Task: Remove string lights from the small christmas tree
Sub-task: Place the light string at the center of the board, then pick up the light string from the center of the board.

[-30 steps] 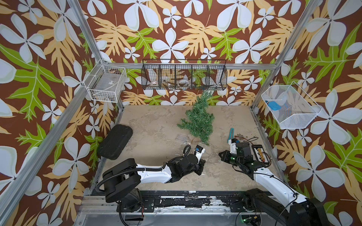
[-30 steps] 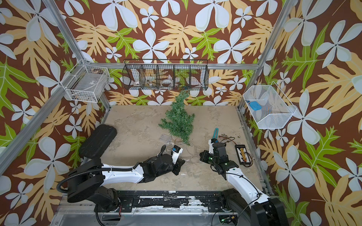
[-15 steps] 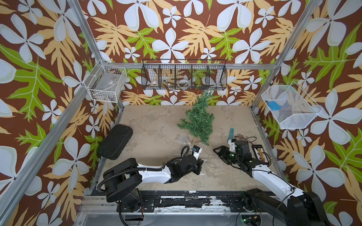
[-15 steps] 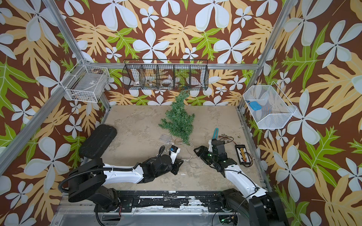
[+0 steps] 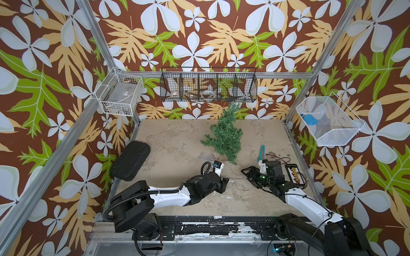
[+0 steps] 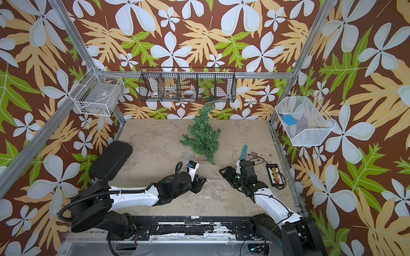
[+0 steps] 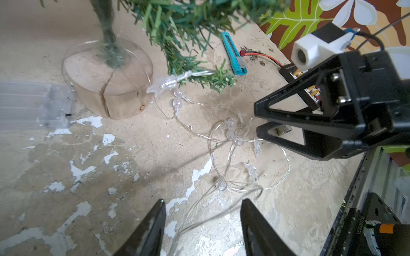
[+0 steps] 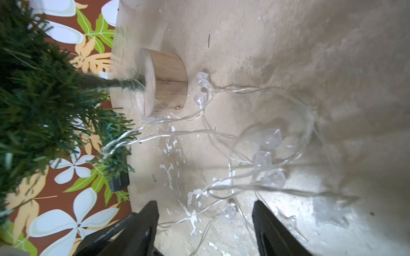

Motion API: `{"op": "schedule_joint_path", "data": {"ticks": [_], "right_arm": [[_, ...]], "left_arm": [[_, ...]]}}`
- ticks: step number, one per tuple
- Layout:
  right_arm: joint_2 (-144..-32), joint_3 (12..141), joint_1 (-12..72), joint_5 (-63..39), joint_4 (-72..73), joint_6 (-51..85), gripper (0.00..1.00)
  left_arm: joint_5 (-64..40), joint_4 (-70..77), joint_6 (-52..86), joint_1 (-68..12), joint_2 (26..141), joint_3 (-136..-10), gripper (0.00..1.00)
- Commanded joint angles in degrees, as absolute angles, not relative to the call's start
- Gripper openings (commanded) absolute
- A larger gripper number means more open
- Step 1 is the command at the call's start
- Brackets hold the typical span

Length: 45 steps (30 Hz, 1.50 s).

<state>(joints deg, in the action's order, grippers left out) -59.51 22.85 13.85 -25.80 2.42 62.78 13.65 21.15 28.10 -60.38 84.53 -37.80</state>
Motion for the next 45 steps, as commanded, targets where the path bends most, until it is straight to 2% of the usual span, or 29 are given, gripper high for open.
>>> {"op": "schedule_joint_path", "data": {"ticks": [1,6,11,13,17,21,26,33,37,40,45], "right_arm": [[-57.8,24.6,13.8,-21.3,4.9,64.0,0.69],[-58.3,30.2,13.8,-17.3,-1.4,50.9,0.65],[-62.6,30.8,14.2,-17.2,2.6,34.5,0.51],[-64.0,31.4,17.0,-10.1,2.5,30.4,0.45],[-63.7,28.3,22.0,-1.2,8.7,26.4,0.47],[-63.5,23.2,22.2,-0.3,17.4,24.8,0.53],[-64.9,20.9,22.2,-1.8,23.3,23.5,0.56],[-63.8,18.6,22.4,-4.3,26.5,23.9,0.59],[-64.6,17.8,22.3,-5.1,28.3,22.8,0.61],[-67.1,19.4,22.3,-5.8,27.3,23.2,0.61],[-72.4,20.7,22.8,-5.4,30.4,22.2,0.61]], "left_arm": [[17.4,19.5,27.1,-60.2,83.1,-36.7,0.62],[19.3,17.0,27.2,-58.7,80.1,-35.3,0.63],[22.2,17.8,26.1,-55.8,75.3,-31.4,0.63],[22.9,16.7,26.7,-53.5,73.0,-29.6,0.63],[27.4,12.7,30.1,-48.4,67.9,-26.7,0.65],[27.6,11.4,34.0,-42.6,62.2,-22.7,0.71],[31.8,10.0,36.2,-39.4,59.7,-19.4,0.72],[38.6,10.2,33.2,-39.4,60.7,-17.0,0.68],[39.2,14.5,29.9,-39.4,61.6,-14.4,0.66],[38.2,11.9,28.2,-39.4,61.9,-15.9,0.65],[37.2,13.5,28.8,-39.4,59.7,-13.9,0.59]]}}
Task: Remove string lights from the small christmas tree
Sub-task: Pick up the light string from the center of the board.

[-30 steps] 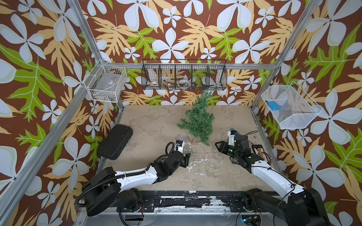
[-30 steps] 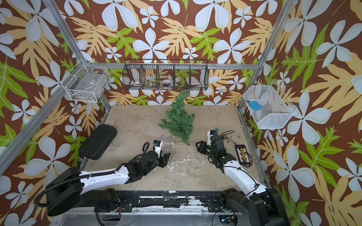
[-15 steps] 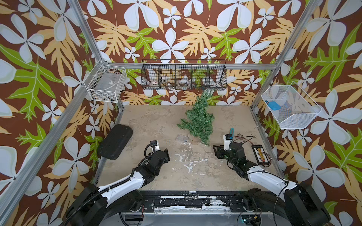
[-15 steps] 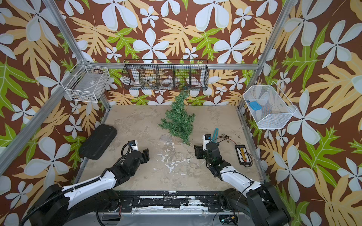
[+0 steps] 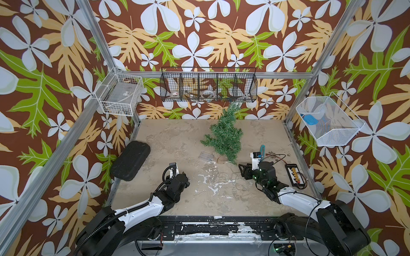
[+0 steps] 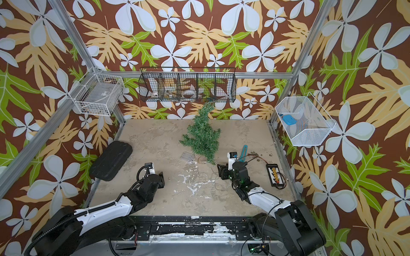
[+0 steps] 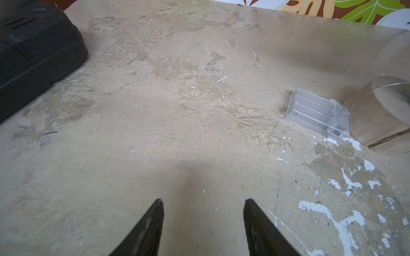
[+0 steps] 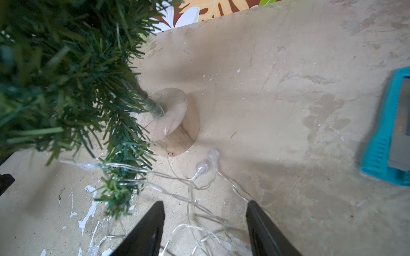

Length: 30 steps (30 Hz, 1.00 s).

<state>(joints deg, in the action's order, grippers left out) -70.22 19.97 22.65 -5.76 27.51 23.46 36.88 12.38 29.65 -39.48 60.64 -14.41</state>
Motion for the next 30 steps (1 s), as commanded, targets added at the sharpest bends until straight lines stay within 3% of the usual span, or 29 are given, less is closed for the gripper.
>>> {"op": "schedule_joint_path", "data": {"ticks": [1,8,18,30], "right_arm": [[-73.5,21.2,22.8,-5.4,30.7,22.1,0.61],[-80.5,24.9,23.7,-3.4,33.3,20.8,0.59],[-76.0,25.9,25.4,1.1,28.9,18.3,0.04],[-58.4,25.7,25.4,5.7,13.8,21.8,0.0]], "left_arm": [[37.7,13.7,28.9,-39.4,59.2,-13.6,0.58],[39.2,14.5,29.1,-39.4,57.6,-12.1,0.58],[39.5,13.2,29.1,-39.4,61.2,-14.1,0.58],[40.2,14.1,28.8,-39.4,59.1,-13.0,0.57]]}}
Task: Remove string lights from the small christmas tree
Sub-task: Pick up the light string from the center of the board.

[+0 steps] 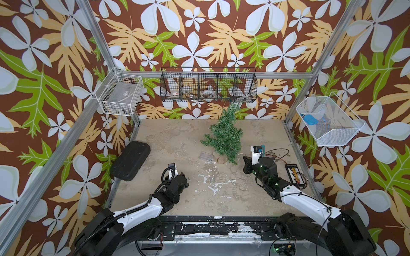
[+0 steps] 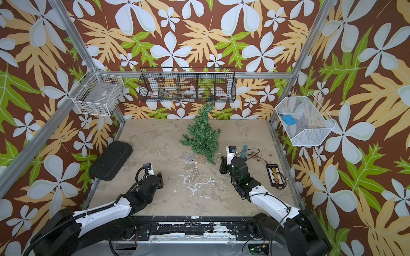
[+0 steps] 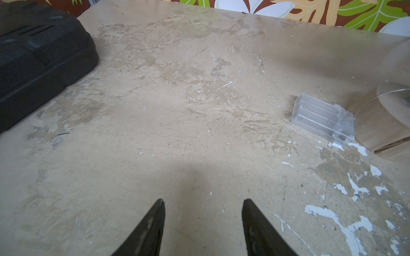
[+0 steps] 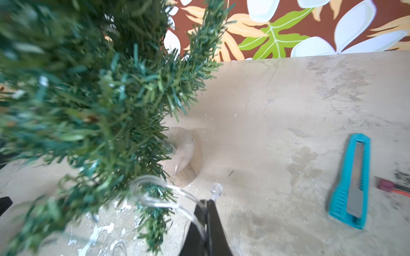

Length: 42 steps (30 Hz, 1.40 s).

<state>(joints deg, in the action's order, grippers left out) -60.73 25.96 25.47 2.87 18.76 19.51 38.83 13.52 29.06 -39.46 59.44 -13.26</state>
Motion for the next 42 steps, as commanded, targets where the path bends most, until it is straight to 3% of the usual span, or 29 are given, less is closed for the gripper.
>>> {"op": "schedule_joint_path", "data": {"ticks": [1,11,16,24,32,36,42], "right_arm": [[-56.4,25.3,25.5,7.0,12.6,22.7,0.0],[-45.6,22.2,24.1,16.9,0.9,32.6,0.0],[-49.6,18.4,17.6,3.7,2.6,37.0,0.0],[-69.2,23.7,18.3,-8.4,-1.5,30.7,0.0],[-62.6,24.5,22.1,-2.8,-3.8,28.7,0.46],[-60.3,23.7,23.5,-2.4,-3.3,27.0,0.56],[-63.6,22.9,32.2,-1.2,2.6,24.2,0.66]], "left_arm": [[40.0,14.1,28.7,-39.4,59.0,-13.0,0.57],[40.0,14.1,28.4,-39.4,58.3,-12.8,0.56],[39.9,14.2,28.5,-39.4,57.8,-12.5,0.56],[40.0,14.3,28.6,-39.4,56.8,-12.0,0.55],[39.9,14.5,28.6,-39.4,56.6,-11.9,0.55],[39.7,14.7,28.7,-39.4,56.9,-11.8,0.55],[39.6,14.7,28.6,-39.4,57.3,-12.1,0.54]]}}
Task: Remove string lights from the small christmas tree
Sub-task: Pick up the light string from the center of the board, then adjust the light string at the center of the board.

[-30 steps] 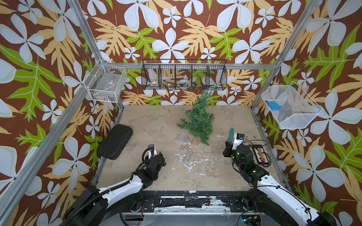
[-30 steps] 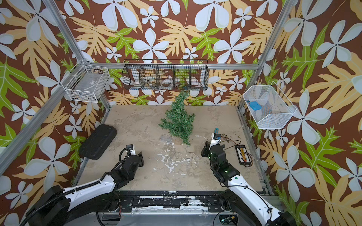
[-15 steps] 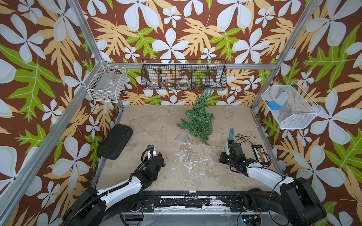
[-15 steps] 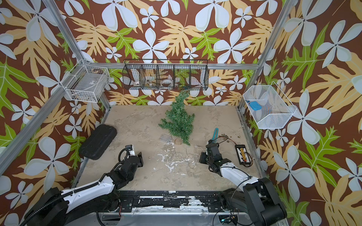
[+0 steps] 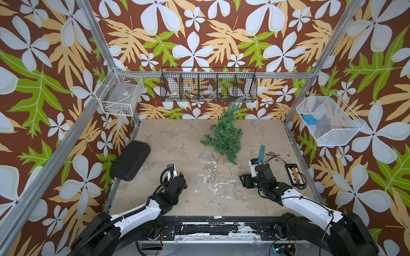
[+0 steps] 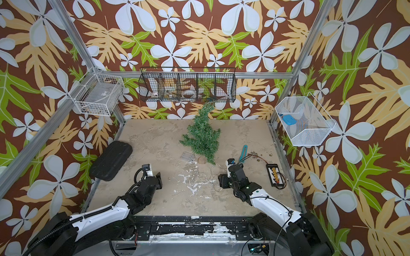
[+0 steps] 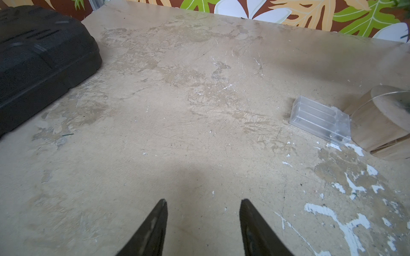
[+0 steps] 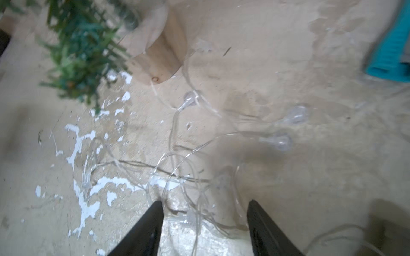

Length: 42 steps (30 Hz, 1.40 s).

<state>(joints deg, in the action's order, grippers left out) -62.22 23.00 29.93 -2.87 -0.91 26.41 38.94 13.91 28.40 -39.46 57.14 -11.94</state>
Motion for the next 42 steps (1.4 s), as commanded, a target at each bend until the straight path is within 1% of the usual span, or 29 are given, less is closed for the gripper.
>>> {"op": "schedule_joint_path", "data": {"ticks": [1,4,8,12,14,18,25,30,32,33,35,38,41,42], "right_arm": [[-64.9,22.8,33.3,-0.6,3.8,23.8,0.66],[-68.1,22.9,35.1,0.4,6.3,23.0,0.68],[-69.6,24.4,36.1,1.8,5.1,22.8,0.71],[-69.7,25.2,36.6,3.6,3.2,23.4,0.8],[-70.5,25.5,36.6,4.8,2.2,23.9,0.83],[-73.2,27.3,37.1,5.8,0.6,24.9,0.83],[-77.5,30.0,42.2,9.0,1.6,26.9,0.86],[-82.1,31.2,42.5,10.9,2.2,29.0,0.87],[-84.5,32.2,42.4,13.0,1.3,30.9,0.9],[-85.8,32.7,42.3,13.6,0.9,32.0,0.91],[-87.7,33.6,42.3,14.3,0.4,33.6,0.89],[-89.3,33.8,42.2,15.2,0.2,35.6,0.81],[-89.7,33.3,41.8,15.6,-0.1,37.1,0.68],[-89.4,32.9,41.3,15.4,0.1,37.5,0.61]], "left_arm": [[39.6,14.7,28.5,-39.4,57.4,-12.1,0.54],[39.7,14.6,28.6,-39.4,57.3,-12.1,0.54],[39.7,14.5,28.6,-39.4,57.0,-12.0,0.54],[39.8,14.7,28.6,-39.4,57.0,-12.0,0.54],[39.7,14.7,28.6,-39.4,57.2,-12.0,0.54],[39.6,14.8,28.6,-39.3,57.2,-12.0,0.54],[39.6,14.7,28.4,-39.4,56.9,-11.9,0.54],[39.7,14.8,28.5,-39.4,56.5,-11.7,0.53],[39.7,14.9,28.5,-39.4,56.4,-11.6,0.53],[39.7,14.9,28.5,-39.4,56.3,-11.6,0.53],[39.7,14.9,28.5,-39.4,56.3,-11.6,0.53],[39.7,14.8,28.4,-39.4,56.1,-11.5,0.53],[39.8,14.9,28.4,-39.4,55.8,-11.3,0.53],[39.8,14.9,28.4,-39.3,55.6,-11.2,0.53]]}}
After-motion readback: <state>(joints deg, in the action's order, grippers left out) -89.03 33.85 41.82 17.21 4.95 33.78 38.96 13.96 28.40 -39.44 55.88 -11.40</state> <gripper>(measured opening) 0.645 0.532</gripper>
